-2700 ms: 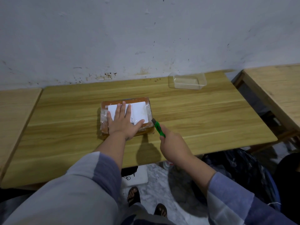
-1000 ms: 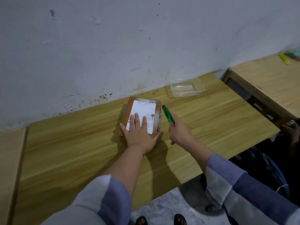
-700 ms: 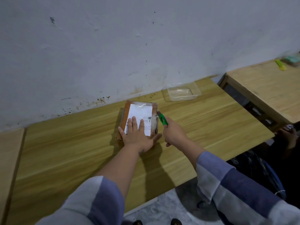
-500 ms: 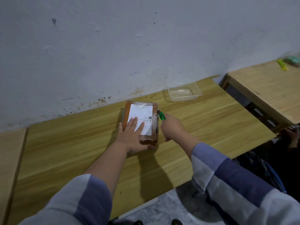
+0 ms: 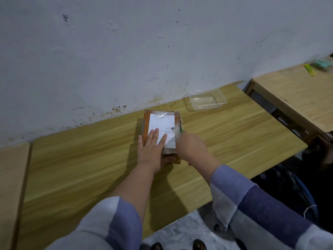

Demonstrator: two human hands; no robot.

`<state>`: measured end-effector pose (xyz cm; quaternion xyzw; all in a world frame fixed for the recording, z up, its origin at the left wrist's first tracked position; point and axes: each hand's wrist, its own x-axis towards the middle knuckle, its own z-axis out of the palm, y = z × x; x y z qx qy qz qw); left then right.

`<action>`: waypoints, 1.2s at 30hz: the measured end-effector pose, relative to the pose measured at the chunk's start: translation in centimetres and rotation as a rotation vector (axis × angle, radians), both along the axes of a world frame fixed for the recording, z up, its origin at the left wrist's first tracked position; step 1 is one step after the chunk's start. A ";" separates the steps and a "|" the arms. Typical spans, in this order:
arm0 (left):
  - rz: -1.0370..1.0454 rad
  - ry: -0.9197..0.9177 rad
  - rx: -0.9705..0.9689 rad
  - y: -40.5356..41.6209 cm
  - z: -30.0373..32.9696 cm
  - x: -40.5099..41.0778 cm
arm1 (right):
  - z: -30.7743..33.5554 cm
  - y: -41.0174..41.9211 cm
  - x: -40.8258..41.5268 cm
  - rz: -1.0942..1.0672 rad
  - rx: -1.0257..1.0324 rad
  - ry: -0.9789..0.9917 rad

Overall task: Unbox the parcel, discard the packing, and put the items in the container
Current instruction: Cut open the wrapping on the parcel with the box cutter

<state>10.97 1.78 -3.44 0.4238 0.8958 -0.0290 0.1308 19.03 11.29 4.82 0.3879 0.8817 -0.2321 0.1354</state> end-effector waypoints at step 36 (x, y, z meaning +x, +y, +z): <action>0.229 -0.068 0.154 2.5 -1.0 2.0 | -3.1 -0.7 8.0 -0.427 -0.246 0.283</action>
